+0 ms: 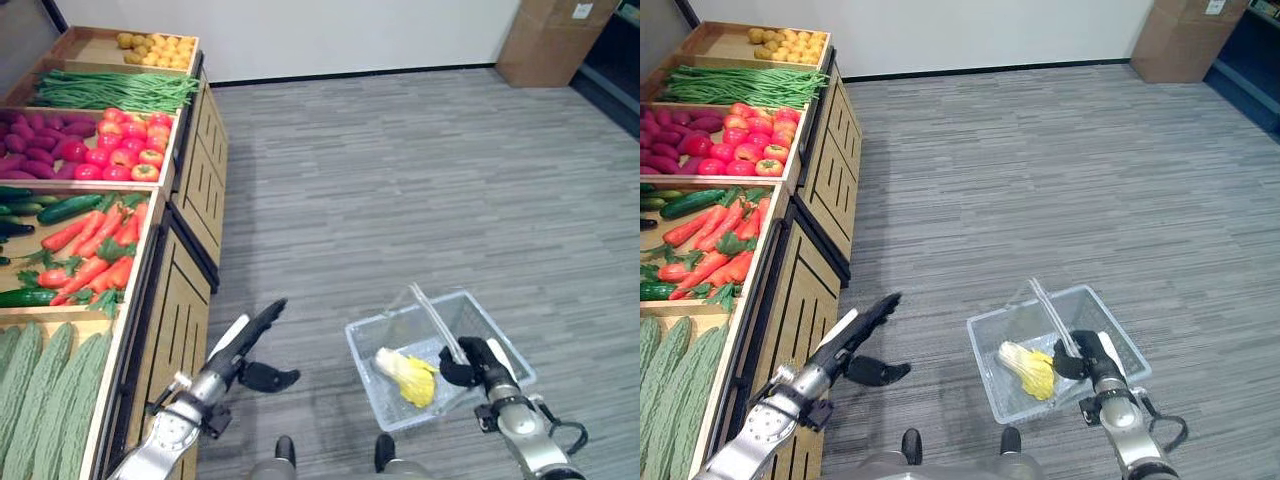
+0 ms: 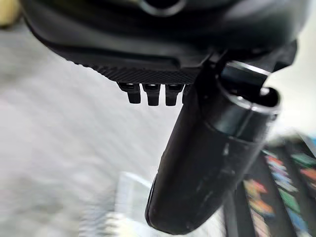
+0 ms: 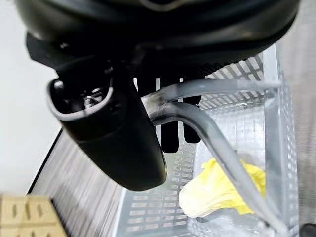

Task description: Get the vegetables into the basket

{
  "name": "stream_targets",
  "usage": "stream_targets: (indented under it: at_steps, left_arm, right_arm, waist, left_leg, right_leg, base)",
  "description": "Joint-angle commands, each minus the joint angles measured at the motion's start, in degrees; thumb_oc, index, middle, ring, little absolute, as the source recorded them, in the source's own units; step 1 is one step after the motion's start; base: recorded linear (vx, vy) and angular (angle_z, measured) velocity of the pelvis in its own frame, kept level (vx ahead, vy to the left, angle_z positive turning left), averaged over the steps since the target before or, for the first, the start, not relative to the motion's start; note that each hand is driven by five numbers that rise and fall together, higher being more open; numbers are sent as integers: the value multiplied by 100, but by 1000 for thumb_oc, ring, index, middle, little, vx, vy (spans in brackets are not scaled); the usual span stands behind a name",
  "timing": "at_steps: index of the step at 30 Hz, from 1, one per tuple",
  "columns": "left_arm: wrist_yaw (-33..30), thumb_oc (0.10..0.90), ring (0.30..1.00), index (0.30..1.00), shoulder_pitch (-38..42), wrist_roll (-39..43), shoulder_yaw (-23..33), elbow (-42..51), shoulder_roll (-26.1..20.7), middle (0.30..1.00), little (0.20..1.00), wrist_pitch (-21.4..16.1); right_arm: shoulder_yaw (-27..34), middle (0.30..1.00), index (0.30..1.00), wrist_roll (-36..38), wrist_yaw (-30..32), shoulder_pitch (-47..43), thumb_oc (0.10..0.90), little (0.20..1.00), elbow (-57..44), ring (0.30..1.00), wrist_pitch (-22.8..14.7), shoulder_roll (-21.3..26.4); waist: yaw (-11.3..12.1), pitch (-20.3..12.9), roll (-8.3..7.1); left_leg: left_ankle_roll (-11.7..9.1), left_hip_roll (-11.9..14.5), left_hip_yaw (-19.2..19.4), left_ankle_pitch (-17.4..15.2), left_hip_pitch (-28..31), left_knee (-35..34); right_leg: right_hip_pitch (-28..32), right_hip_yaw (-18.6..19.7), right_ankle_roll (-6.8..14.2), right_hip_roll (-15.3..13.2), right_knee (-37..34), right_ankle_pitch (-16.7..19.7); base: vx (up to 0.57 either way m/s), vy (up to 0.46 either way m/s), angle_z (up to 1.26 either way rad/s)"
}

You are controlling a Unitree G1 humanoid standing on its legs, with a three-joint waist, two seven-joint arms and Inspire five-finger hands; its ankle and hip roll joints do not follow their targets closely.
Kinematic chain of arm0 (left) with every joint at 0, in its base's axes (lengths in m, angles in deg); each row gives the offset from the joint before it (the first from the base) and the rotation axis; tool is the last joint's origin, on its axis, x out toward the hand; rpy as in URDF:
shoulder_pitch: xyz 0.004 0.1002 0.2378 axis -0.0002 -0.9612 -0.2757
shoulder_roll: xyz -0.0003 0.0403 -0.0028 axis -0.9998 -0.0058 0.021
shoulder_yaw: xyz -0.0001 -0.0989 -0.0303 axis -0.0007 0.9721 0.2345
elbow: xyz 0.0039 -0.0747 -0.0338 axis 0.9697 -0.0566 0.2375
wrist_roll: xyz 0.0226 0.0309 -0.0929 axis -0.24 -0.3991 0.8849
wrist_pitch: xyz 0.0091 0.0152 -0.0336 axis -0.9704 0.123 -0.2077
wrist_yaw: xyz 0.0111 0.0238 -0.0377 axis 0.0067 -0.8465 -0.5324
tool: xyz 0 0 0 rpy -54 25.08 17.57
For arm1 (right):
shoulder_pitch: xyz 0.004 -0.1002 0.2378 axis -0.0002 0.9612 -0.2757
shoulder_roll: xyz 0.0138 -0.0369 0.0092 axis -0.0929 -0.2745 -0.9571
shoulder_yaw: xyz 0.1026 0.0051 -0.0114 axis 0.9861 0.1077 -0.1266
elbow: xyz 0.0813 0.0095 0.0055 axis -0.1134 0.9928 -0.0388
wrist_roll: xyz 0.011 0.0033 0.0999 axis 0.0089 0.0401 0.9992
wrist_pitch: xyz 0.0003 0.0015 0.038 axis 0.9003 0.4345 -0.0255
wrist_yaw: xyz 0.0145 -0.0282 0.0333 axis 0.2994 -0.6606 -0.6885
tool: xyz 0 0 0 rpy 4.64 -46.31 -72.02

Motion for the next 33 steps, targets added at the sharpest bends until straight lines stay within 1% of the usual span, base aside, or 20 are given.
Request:
stream_targets:
  at_steps: [1,2,3,4,5,6,7,9,11,12,13,17,19,21,23,25,27,29,31,33]
  left_arm:
    - [-284,900,1000,1000,444,-723,195,213,-122,1000,1000,-282]
    - [-298,900,1000,1000,376,-904,251,-73,-58,1000,1000,-248]
    - [-414,900,1000,1000,306,-1183,363,-693,191,1000,1000,-88]
    - [-535,900,1000,1000,314,-1711,382,-1327,294,1000,1000,-37]
    - [-679,900,1000,1000,378,-2063,344,-1619,296,1000,1000,24]
    - [-704,900,1000,1000,398,-2085,330,-1651,311,1000,1000,12]
    - [-839,900,1000,1000,449,-2347,293,-1888,329,1000,1000,46]
    - [-1085,900,1000,1000,554,-2764,245,-2705,487,1000,1000,206]
    - [-1243,900,1000,1000,696,-2927,194,-3356,691,1000,1000,340]
    - [-1406,900,1000,1000,846,-3003,215,-4093,880,1000,1000,473]
    - [-1430,900,1000,1000,888,-3028,234,-4463,987,1000,1000,571]
    - [-1515,900,1000,1000,1008,-3129,271,-5323,1235,1000,1000,749]
    - [-1521,900,1000,1000,1012,-3122,260,-5418,1300,1000,1000,776]
    - [-1496,900,1000,1000,999,-3091,242,-5392,1311,1000,1000,769]
    - [-1446,900,1000,1000,959,-2941,210,-5295,1361,1000,1000,726]
    - [-1473,900,1000,1000,1010,-2882,221,-5434,1376,1000,1000,749]
    - [-1470,900,1000,1000,1049,-2868,178,-5307,1363,1000,1000,761]
    - [-1519,900,1000,1000,1120,-2838,187,-5419,1354,1000,1000,766]
    - [-1523,900,1000,1000,1160,-2759,209,-5306,1318,1000,1000,788]
    - [-1558,900,1000,1000,1253,-2626,280,-5380,1317,1000,1000,801]
  right_arm:
    - [353,300,300,275,207,-584,400,300,-273,300,-629,128]
    - [396,300,300,226,189,-511,400,300,-280,300,-618,159]
    - [473,300,300,241,184,-395,400,300,-129,300,-613,122]
    - [546,300,300,236,197,-290,400,300,-45,300,-592,89]
    - [567,300,300,265,197,-260,400,300,43,300,-602,77]
    - [571,300,300,267,196,-263,400,300,49,300,-607,79]
    - [598,300,300,270,219,-229,400,300,85,300,-610,53]
    - [584,300,300,287,231,-156,400,300,125,300,-632,12]
    - [575,300,300,321,255,-105,400,300,223,300,-652,-18]
    - [526,300,300,332,261,-69,400,300,193,300,-647,-52]
    - [512,300,300,344,267,-43,400,300,256,300,-648,-82]
    - [450,300,300,376,276,5,400,300,301,300,-631,-137]
    - [379,300,300,431,262,-14,400,300,286,300,-624,-147]
    - [371,300,300,439,267,-34,400,300,301,300,-615,-148]
    - [408,300,300,501,300,-84,400,300,373,300,-606,-153]
    - [412,300,300,506,309,-116,400,300,465,300,-591,-149]
    - [426,300,300,495,346,-158,400,300,495,300,-569,-130]
    - [413,300,300,516,379,-272,400,300,640,300,-550,-135]
    - [391,300,300,525,387,-333,400,300,603,300,-544,-124]
    - [345,300,300,564,395,-413,400,300,702,300,-540,-151]
  waist:
    - [87,-352,-243]
    - [89,-347,-246]
    - [91,-333,-248]
    - [77,-312,-257]
    - [70,-309,-262]
    - [75,-306,-261]
    - [65,-297,-266]
    - [37,-279,-290]
    - [13,-245,-300]
    - [-19,-221,-324]
    - [-40,-217,-335]
    - [-86,-194,-355]
    - [-97,-77,-396]
    - [-81,-35,-416]
    - [-62,93,-463]
    - [-58,138,-487]
    - [-62,207,-506]
    - [-56,275,-506]
    - [-35,355,-476]
    - [-38,434,-455]
  left_leg:
    - [-272,90,40,-404,78,31]
    - [-272,86,45,-405,75,31]
    - [-265,80,47,-403,61,31]
    - [-260,72,50,-404,55,31]
    - [-259,71,57,-409,54,31]
    - [-259,70,59,-410,54,31]
    - [-255,68,65,-418,52,31]
    - [-247,60,96,-427,59,31]
    - [-233,47,137,-433,61,31]
    - [-222,39,178,-442,63,31]
    - [-211,33,193,-456,72,31]
    - [-174,19,294,-508,136,31]
    - [-114,-14,365,-554,140,191]
    - [-90,-19,397,-628,70,346]
    - [6,-102,454,-758,-132,581]
    - [62,-164,451,-813,-217,646]
    - [132,-234,456,-870,-270,665]
    - [185,-282,479,-895,-253,637]
    - [251,-314,521,-935,-204,598]
    - [240,-319,533,-940,-137,567]
  right_leg:
    - [220,-194,490,-325,28,-528]
    - [217,-199,493,-328,28,-526]
    - [203,-195,494,-333,28,-524]
    - [190,-184,497,-339,28,-516]
    - [187,-182,499,-340,28,-512]
    - [186,-181,500,-341,28,-513]
    - [178,-172,504,-344,28,-507]
    - [151,-134,507,-337,28,-497]
    - [114,-81,512,-340,28,-472]
    - [94,-39,514,-339,28,-455]
    - [82,-12,513,-339,28,-445]
    - [68,59,515,-351,28,-426]
    - [21,177,509,-389,113,-409]
    - [-31,239,519,-411,158,-400]
    - [-246,393,609,-518,316,-304]
    - [-367,434,651,-586,427,-273]
    - [-496,501,709,-662,568,-212]
    - [-610,546,751,-701,741,-156]
    - [-800,538,771,-689,1170,-180]
    - [-950,556,783,-666,1371,-117]
  base:
    - [-1,0,4]
    - [-7,9,5]
    - [0,0,0]
    - [0,0,0]
    - [0,0,0]
    - [0,0,0]
    - [0,0,0]
    - [-7,23,-4]
    - [-6,35,-8]
    - [2,46,-17]
    - [8,51,-17]
    - [18,45,-15]
    - [0,66,-19]
    - [-27,65,-26]
    - [-48,163,-38]
    - [-27,142,-14]
    - [-20,125,-3]
    - [-12,125,-7]
    - [-8,117,-13]
    - [38,63,-17]
